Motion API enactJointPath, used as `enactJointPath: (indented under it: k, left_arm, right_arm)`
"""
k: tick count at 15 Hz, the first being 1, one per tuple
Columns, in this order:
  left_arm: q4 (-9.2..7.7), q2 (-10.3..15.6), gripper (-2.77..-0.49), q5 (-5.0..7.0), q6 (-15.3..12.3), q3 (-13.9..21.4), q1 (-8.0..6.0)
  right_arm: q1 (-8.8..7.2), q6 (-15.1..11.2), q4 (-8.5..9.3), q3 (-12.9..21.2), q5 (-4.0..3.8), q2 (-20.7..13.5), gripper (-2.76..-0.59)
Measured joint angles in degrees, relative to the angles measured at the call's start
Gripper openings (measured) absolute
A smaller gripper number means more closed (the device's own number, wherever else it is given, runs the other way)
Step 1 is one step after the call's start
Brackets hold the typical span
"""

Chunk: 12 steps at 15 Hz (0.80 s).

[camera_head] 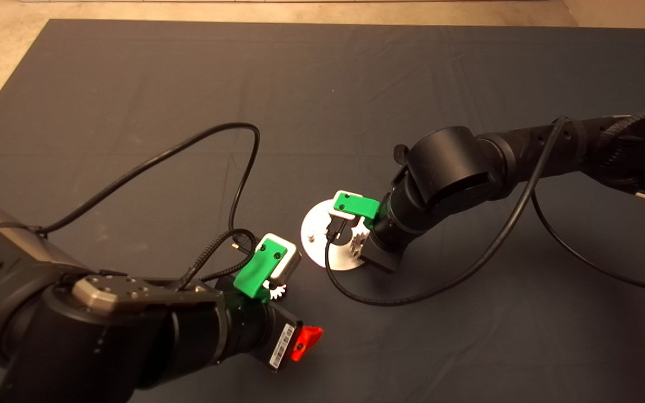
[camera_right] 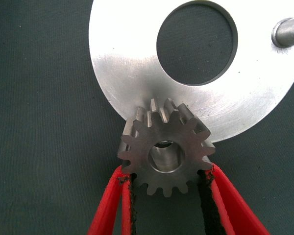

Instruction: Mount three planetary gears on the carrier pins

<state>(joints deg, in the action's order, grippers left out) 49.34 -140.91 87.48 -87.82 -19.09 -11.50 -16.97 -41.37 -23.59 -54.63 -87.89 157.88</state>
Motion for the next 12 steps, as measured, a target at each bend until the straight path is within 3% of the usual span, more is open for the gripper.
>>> enactJointPath:
  k: [12]
  left_arm:
    - [0.17,0.3,-0.75,0.02,0.0,0.0,0.0]
  right_arm:
    - [0.05,1.3,-0.02,-1.2,0.05,0.7,-2.68]
